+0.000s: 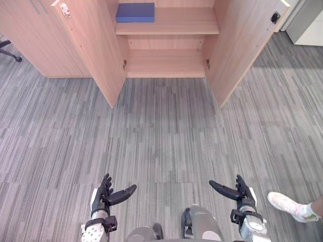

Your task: Walk over to the cabinet, pick up the folder, carry it to the office cabinet, place the folder inside the office cabinet, then close the office cabinet door

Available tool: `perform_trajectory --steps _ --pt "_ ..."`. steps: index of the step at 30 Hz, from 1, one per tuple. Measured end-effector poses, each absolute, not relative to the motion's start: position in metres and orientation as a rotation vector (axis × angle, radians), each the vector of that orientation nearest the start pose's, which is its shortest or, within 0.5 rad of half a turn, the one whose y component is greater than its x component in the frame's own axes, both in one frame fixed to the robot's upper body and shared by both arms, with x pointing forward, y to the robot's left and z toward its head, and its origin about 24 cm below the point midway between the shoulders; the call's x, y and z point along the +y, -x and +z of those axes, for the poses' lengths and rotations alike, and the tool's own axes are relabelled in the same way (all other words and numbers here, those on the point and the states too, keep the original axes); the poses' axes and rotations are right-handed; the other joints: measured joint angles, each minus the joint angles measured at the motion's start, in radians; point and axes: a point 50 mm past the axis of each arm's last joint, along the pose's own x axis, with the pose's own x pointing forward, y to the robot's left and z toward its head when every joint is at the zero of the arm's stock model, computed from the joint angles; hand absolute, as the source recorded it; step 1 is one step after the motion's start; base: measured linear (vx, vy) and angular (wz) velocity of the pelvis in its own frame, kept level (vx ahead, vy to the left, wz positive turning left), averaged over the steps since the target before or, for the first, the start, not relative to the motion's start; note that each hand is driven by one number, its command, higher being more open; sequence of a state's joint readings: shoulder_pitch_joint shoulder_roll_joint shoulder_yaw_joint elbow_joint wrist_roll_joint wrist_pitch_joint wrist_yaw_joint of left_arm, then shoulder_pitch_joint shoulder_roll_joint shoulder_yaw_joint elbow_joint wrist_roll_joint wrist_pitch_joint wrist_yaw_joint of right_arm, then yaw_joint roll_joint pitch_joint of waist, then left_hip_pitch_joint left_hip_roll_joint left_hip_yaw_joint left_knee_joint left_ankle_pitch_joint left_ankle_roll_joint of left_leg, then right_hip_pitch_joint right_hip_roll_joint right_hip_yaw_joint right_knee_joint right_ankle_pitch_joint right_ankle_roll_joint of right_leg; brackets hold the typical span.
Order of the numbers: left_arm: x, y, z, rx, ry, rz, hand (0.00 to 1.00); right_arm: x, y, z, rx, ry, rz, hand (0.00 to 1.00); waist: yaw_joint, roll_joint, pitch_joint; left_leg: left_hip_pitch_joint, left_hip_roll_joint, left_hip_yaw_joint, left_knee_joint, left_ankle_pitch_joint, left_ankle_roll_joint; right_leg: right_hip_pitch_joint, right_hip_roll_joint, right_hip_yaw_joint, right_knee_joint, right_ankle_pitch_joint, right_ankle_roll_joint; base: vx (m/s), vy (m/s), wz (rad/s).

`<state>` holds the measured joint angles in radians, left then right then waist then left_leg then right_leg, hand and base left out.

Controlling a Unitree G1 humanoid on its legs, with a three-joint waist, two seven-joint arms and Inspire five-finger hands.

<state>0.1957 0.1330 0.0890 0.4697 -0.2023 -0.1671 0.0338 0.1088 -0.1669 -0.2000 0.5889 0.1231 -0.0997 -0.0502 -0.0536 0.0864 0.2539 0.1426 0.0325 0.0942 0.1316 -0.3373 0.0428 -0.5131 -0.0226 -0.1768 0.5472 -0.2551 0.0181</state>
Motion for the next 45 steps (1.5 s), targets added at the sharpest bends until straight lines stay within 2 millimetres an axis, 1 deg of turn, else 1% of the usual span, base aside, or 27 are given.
perform_trajectory --steps 1,2,3,4,5,8,9,12,14,16,18,19,20,21,23,25,26,28,30,32,34,35,36,38,41,43,45 --pt "0.221 -0.171 -0.077 0.456 0.064 0.265 1.00 -0.251 -0.172 -0.085 0.556 0.028 -0.347 1.00 -0.001 0.005 0.005 0.011 0.013 -0.003 -0.001 -0.003 -0.017 -0.016 0.018 -0.004 -0.083 0.056 0.002 0.58 -0.084 0.47" --pt "0.222 -0.174 -0.075 0.444 0.066 0.268 1.00 -0.248 -0.172 -0.085 0.557 0.041 -0.329 1.00 0.000 -0.004 0.004 0.035 0.020 -0.003 -0.001 -0.014 -0.052 -0.017 0.031 0.003 -0.239 0.190 -0.005 0.64 -0.092 0.42" --pt "0.224 -0.172 -0.076 0.448 0.062 0.274 1.00 -0.246 -0.168 -0.085 0.565 0.054 -0.312 1.00 -0.005 -0.020 -0.001 0.089 0.025 -0.007 0.005 -0.043 -0.102 0.002 0.026 0.009 -0.309 0.448 -0.061 0.68 -0.111 0.18" --pt "0.219 -0.175 -0.077 0.451 0.079 0.275 1.00 -0.249 -0.174 -0.083 0.557 0.068 -0.309 1.00 0.002 0.016 0.006 0.094 0.058 -0.004 0.026 -0.047 -0.113 -0.008 0.053 -0.010 -0.250 0.409 -0.066 0.64 -0.126 0.22" --pt "0.219 -0.180 -0.075 0.439 0.075 0.261 1.00 -0.246 -0.183 -0.079 0.535 0.062 -0.301 1.00 -0.015 0.015 0.011 0.074 0.069 -0.006 0.072 -0.008 -0.173 -0.016 0.042 -0.016 -0.195 0.347 -0.082 0.60 -0.150 0.14" --pt "0.210 -0.179 -0.080 0.457 0.104 0.253 1.00 -0.245 -0.185 -0.075 0.519 0.091 -0.276 1.00 -0.017 -0.001 0.022 0.005 0.068 0.009 0.390 0.266 -0.179 0.114 0.020 -0.020 -0.150 0.208 -0.080 0.66 -0.195 0.28" --pt "0.210 -0.172 -0.083 0.466 0.109 0.257 1.00 -0.239 -0.186 -0.077 0.521 0.091 -0.254 1.00 -0.010 -0.013 0.031 -0.079 0.109 0.027 0.629 0.302 -0.175 0.221 0.033 -0.012 -0.215 0.181 -0.083 0.61 -0.172 -0.01" --pt "0.214 -0.170 -0.081 0.459 0.108 0.265 1.00 -0.222 -0.191 -0.077 0.508 0.060 -0.217 1.00 0.039 -0.037 0.054 -0.296 0.201 0.116 0.986 0.164 -0.095 0.426 0.068 0.022 -0.342 0.147 -0.102 0.57 -0.107 -0.25" --pt "0.213 -0.166 -0.084 0.475 0.108 0.256 1.00 -0.216 -0.196 -0.074 0.486 0.058 -0.191 1.00 0.073 -0.061 0.059 -0.459 0.190 0.174 0.850 0.100 -0.052 0.549 0.062 0.064 -0.440 0.142 -0.095 0.52 -0.004 -0.43" --pt "0.213 -0.161 -0.087 0.497 0.109 0.256 1.00 -0.217 -0.204 -0.070 0.468 0.061 -0.192 1.00 0.091 -0.077 0.067 -0.530 0.113 0.156 0.518 0.108 -0.073 0.606 0.029 0.113 -0.469 0.107 -0.064 0.59 0.090 -0.63" --pt "0.211 -0.158 -0.089 0.510 0.115 0.257 1.00 -0.221 -0.202 -0.072 0.478 0.057 -0.213 1.00 0.099 -0.073 0.063 -0.529 0.064 0.127 0.233 0.190 -0.084 0.645 0.013 0.139 -0.488 0.085 -0.038 0.58 0.163 -0.60" --pt "0.212 -0.157 -0.090 0.515 0.114 0.258 1.00 -0.225 -0.199 -0.076 0.497 0.053 -0.235 1.00 0.111 -0.073 0.060 -0.516 0.042 0.102 0.133 0.357 -0.072 0.679 0.000 0.165 -0.495 0.057 -0.017 0.76 0.274 -0.44" --pt "0.214 -0.162 -0.089 0.508 0.109 0.267 1.00 -0.225 -0.194 -0.081 0.528 0.050 -0.246 1.00 0.101 -0.103 0.032 -0.513 -0.006 0.106 0.152 0.359 0.011 0.663 -0.051 0.185 -0.446 0.034 0.004 0.64 0.256 -0.27" --pt "0.214 -0.164 -0.088 0.501 0.111 0.267 1.00 -0.226 -0.192 -0.082 0.532 0.051 -0.249 1.00 0.097 -0.104 0.032 -0.515 -0.008 0.108 0.165 0.344 0.019 0.656 -0.057 0.187 -0.421 0.030 0.010 0.76 0.309 -0.09" --pt "0.214 -0.161 -0.089 0.510 0.110 0.273 1.00 -0.224 -0.188 -0.088 0.565 0.045 -0.241 1.00 0.091 -0.113 0.030 -0.427 -0.022 0.155 0.250 0.196 0.043 0.574 -0.093 0.222 -0.068 0.022 0.120 0.61 0.243 -0.40" --pt "0.216 -0.157 -0.091 0.522 0.104 0.277 1.00 -0.220 -0.188 -0.089 0.570 0.047 -0.226 1.00 0.078 -0.113 0.030 -0.351 -0.034 0.163 0.240 0.154 0.050 0.512 -0.113 0.220 0.143 0.060 0.233 0.46 0.148 -0.27" --pt "0.219 -0.156 -0.091 0.525 0.091 0.280 1.00 -0.215 -0.187 -0.091 0.578 0.041 -0.210 1.00 0.062 -0.112 0.029 -0.278 -0.037 0.164 0.218 0.126 0.050 0.447 -0.124 0.196 0.326 0.049 0.217 0.51 0.111 -0.11" --pt "0.224 -0.157 -0.089 0.519 0.067 0.278 1.00 -0.205 -0.188 -0.093 0.584 0.041 -0.175 1.00 0.055 -0.110 0.022 -0.160 -0.033 0.165 0.129 0.116 0.050 0.333 -0.144 0.093 0.412 -0.007 0.115 0.51 0.068 -0.10" --pt "0.226 -0.159 -0.088 0.513 0.061 0.278 1.00 -0.202 -0.188 -0.095 0.592 0.045 -0.159 1.00 0.050 -0.102 0.024 -0.084 -0.013 0.160 0.072 0.116 0.049 0.256 -0.133 0.017 0.313 -0.041 0.054 0.44 -0.030 0.01" --pt "0.226 -0.161 -0.089 0.519 0.067 0.279 1.00 -0.202 -0.186 -0.098 0.609 0.058 -0.154 1.00 0.044 -0.096 0.025 -0.043 0.017 0.152 0.069 0.116 0.048 0.205 -0.096 -0.017 0.092 -0.038 0.036 0.49 -0.137 0.25" --pt "0.227 -0.158 -0.091 0.528 0.065 0.281 1.00 -0.205 -0.171 -0.104 0.649 0.064 -0.164 1.00 0.031 -0.112 0.010 0.011 0.028 0.126 0.083 0.068 -0.055 0.203 -0.040 0.016 -0.307 0.223 -0.002 0.48 -0.175 0.49" --pt "0.227 -0.156 -0.092 0.534 0.064 0.283 1.00 -0.206 -0.164 -0.107 0.667 0.066 -0.169 1.00 0.029 -0.126 0.002 0.025 0.021 0.112 0.097 0.039 -0.094 0.201 -0.045 0.037 -0.325 0.382 -0.030 0.50 -0.165 0.32" --pt "0.217 -0.158 -0.099 0.565 0.101 0.286 1.00 -0.217 -0.163 -0.109 0.699 0.097 -0.182 1.00 0.036 -0.072 -0.004 0.019 0.075 0.089 0.142 0.017 -0.118 0.191 -0.021 0.011 -0.246 0.333 -0.054 0.50 -0.167 0.33" --pt "0.208 -0.160 -0.098 0.556 0.120 0.264 1.00 -0.223 -0.157 -0.108 0.699 0.095 -0.213 1.00 0.029 -0.066 -0.007 -0.035 0.094 0.061 0.308 0.059 -0.130 0.227 -0.032 -0.015 -0.210 0.230 -0.045 0.47 -0.210 0.42" --pt "0.198 -0.160 -0.097 0.544 0.153 0.258 1.00 -0.222 -0.146 -0.109 0.704 0.083 -0.223 1.00 0.044 -0.065 -0.005 -0.174 0.181 0.076 0.687 0.098 -0.136 0.369 -0.024 -0.053 -0.260 0.186 -0.062 0.38 -0.173 0.40" --pt "0.194 -0.164 -0.093 0.521 0.153 0.239 1.00 -0.220 -0.148 -0.106 0.677 0.064 -0.232 1.00 0.062 -0.080 -0.014 -0.244 0.193 0.129 0.637 0.062 -0.111 0.430 -0.032 -0.053 -0.320 0.187 -0.060 0.29 -0.073 -0.02" --pt "0.191 -0.166 -0.090 0.509 0.151 0.222 1.00 -0.224 -0.155 -0.103 0.657 0.056 -0.253 1.00 0.064 -0.067 -0.022 -0.250 0.176 0.127 0.374 0.078 -0.113 0.465 -0.029 -0.049 -0.361 0.195 -0.047 0.19 0.022 -0.06"
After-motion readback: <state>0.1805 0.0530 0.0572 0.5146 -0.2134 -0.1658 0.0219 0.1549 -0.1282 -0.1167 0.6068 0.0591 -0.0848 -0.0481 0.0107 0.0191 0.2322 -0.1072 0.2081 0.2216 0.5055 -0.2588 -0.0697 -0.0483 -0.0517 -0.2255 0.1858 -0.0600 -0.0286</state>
